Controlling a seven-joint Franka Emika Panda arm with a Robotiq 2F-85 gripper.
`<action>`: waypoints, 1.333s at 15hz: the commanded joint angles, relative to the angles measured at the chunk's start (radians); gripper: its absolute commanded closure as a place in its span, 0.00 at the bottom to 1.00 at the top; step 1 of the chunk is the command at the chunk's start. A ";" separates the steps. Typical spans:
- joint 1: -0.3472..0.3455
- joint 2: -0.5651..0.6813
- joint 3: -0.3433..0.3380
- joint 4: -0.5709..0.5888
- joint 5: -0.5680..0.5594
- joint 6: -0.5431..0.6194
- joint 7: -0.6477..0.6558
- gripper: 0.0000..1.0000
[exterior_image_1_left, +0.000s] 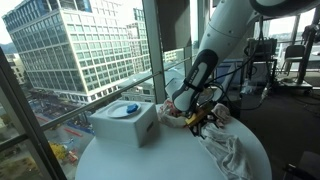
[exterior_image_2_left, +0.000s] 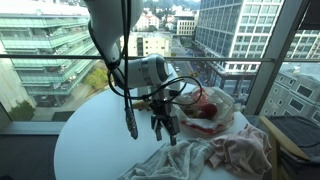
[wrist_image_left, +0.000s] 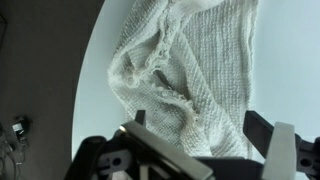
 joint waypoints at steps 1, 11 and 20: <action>-0.068 -0.065 -0.004 -0.154 0.083 0.241 -0.128 0.00; 0.099 -0.087 -0.172 -0.304 0.125 0.421 -0.126 0.00; 0.143 -0.081 -0.217 -0.329 0.085 0.431 0.011 0.00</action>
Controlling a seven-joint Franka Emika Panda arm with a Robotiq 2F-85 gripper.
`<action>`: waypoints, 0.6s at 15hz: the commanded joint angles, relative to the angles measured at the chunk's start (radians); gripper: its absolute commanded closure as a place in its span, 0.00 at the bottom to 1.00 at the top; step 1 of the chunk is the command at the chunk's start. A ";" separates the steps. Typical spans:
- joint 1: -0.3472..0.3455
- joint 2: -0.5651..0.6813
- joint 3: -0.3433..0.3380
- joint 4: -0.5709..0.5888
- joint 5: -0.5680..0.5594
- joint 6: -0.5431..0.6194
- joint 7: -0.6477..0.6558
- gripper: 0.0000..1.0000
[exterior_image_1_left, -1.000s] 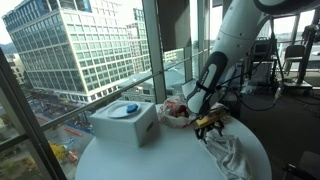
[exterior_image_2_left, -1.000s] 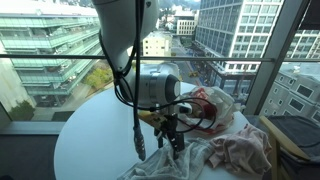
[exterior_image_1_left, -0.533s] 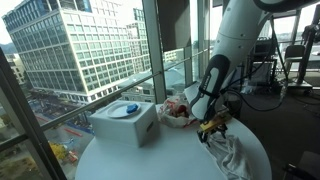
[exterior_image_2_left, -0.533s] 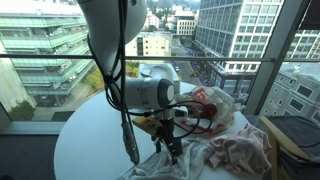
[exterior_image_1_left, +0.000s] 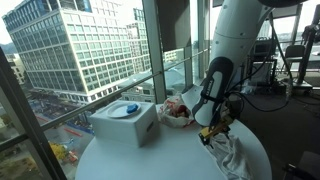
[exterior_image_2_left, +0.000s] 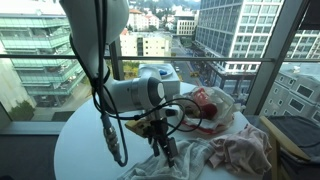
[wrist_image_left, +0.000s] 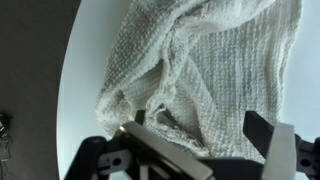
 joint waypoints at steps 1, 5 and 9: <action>-0.054 -0.033 0.006 -0.025 0.033 0.040 0.010 0.00; -0.125 -0.056 0.009 -0.039 0.097 0.078 -0.015 0.00; -0.203 -0.069 0.032 -0.056 0.184 0.112 -0.072 0.00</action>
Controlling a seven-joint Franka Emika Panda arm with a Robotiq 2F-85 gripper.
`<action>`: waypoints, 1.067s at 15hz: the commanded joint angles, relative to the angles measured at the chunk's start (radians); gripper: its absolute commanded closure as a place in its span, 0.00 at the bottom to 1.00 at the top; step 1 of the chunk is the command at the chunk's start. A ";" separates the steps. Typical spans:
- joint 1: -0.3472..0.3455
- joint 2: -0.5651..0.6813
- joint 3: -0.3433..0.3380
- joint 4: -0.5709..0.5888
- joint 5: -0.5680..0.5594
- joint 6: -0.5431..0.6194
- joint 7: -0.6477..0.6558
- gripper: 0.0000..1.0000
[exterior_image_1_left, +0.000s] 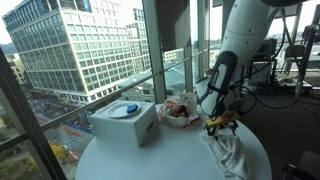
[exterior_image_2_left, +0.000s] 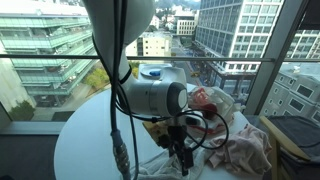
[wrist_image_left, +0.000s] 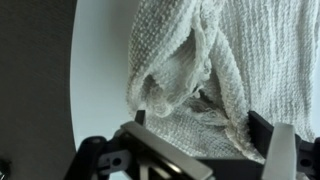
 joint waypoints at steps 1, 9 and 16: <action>-0.072 -0.055 0.038 -0.057 0.082 0.063 -0.082 0.00; -0.243 -0.145 0.172 -0.172 0.307 0.196 -0.468 0.00; -0.243 -0.103 0.151 -0.152 0.311 0.190 -0.495 0.00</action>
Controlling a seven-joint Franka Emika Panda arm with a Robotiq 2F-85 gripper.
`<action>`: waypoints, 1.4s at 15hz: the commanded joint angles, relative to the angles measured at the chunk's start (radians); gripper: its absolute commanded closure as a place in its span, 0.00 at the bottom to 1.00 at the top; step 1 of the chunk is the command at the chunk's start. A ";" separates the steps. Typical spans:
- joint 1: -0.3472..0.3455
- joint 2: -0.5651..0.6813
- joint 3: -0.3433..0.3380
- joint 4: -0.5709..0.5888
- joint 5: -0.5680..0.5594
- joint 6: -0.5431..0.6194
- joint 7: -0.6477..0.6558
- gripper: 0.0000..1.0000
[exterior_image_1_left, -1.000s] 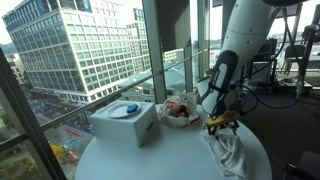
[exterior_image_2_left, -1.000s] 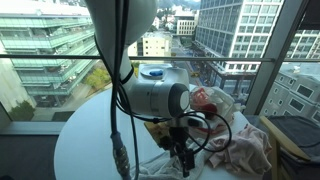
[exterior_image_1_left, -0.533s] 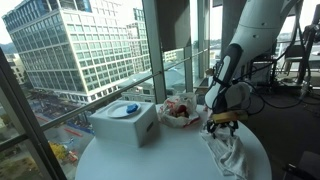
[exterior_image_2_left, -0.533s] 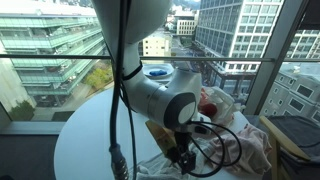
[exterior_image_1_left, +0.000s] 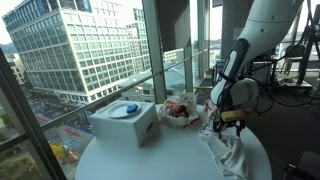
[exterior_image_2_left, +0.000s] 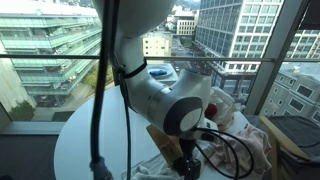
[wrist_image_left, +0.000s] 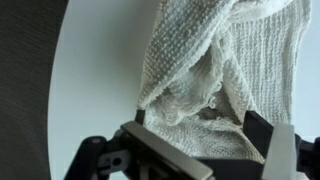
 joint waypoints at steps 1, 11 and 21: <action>0.001 0.021 0.003 0.012 0.026 0.011 -0.027 0.00; 0.019 0.107 -0.014 0.065 0.015 -0.009 -0.009 0.34; 0.417 0.058 -0.325 0.056 -0.235 -0.187 0.448 1.00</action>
